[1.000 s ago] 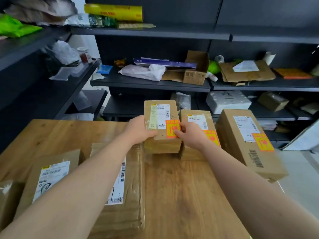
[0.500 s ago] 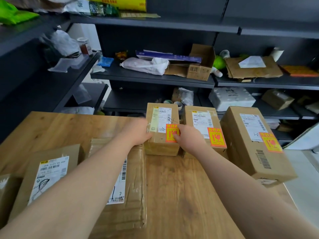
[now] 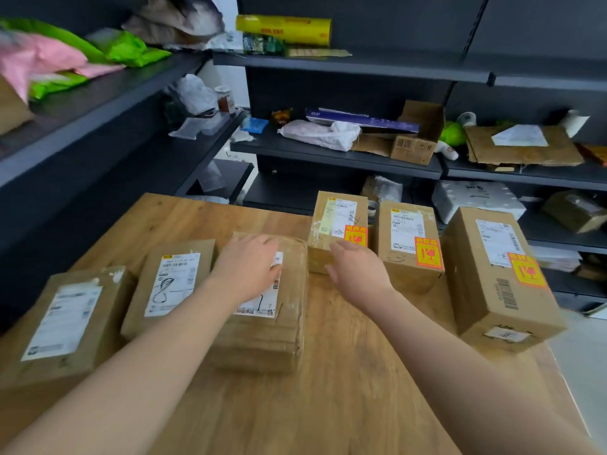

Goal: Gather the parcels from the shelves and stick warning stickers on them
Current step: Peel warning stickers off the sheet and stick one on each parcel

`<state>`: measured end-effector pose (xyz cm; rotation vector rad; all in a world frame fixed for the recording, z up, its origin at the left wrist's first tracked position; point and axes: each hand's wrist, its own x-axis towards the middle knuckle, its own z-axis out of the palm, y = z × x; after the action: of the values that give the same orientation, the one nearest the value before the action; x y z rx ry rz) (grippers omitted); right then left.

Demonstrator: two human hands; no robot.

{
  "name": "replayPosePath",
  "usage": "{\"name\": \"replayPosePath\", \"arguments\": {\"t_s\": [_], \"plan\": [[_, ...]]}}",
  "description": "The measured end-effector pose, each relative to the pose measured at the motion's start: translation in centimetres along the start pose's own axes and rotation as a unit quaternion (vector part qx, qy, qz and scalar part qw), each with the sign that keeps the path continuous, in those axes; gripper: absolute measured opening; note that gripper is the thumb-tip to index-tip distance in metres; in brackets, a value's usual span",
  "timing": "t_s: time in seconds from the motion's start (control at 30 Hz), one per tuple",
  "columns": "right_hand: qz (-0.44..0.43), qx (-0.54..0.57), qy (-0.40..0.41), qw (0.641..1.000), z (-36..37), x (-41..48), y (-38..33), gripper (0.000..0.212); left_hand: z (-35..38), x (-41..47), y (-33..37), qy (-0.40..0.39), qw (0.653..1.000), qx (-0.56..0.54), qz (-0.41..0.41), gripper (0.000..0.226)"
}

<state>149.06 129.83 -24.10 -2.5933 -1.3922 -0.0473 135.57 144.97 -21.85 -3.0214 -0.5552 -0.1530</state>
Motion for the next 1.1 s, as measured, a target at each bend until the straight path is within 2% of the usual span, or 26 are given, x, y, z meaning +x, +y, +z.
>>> {"name": "replayPosePath", "arguments": {"t_s": [0.17, 0.27, 0.37, 0.5, 0.67, 0.87, 1.1], "plan": [[-0.047, 0.012, -0.015, 0.999, 0.8, -2.7, -4.4, 0.028, 0.0, -6.8, -2.7, -0.041, 0.998, 0.017, -0.053, 0.039], [-0.028, 0.018, -0.040, 0.999, 1.8, -4.4, -6.5, 0.030, 0.6, -9.3, -3.6, -0.075, 0.993, -0.001, -0.088, 0.049], [0.006, 0.036, -0.078, 0.996, 2.6, -5.9, -7.8, 0.031, 1.2, -10.4, -3.4, -0.093, 0.988, -0.062, -0.107, 0.049], [0.039, 0.035, -0.085, 0.995, 2.6, -8.4, -9.3, 0.034, 2.0, -12.1, -3.1, -0.082, 0.983, -0.132, -0.096, 0.053], [0.080, 0.036, -0.089, 0.992, 1.6, -13.0, -11.0, 0.023, 1.7, -15.6, -2.4, -0.085, 0.971, -0.210, -0.081, 0.046], [0.119, 0.046, -0.085, 0.988, 1.0, -20.7, -13.3, 0.022, 1.0, -22.2, -0.2, -0.090, 0.970, -0.221, -0.041, 0.052], [0.128, 0.039, -0.079, 0.988, 0.6, -27.3, -15.9, 0.029, 0.9, -28.5, 1.7, -0.086, 0.971, -0.217, -0.048, 0.058]]}}
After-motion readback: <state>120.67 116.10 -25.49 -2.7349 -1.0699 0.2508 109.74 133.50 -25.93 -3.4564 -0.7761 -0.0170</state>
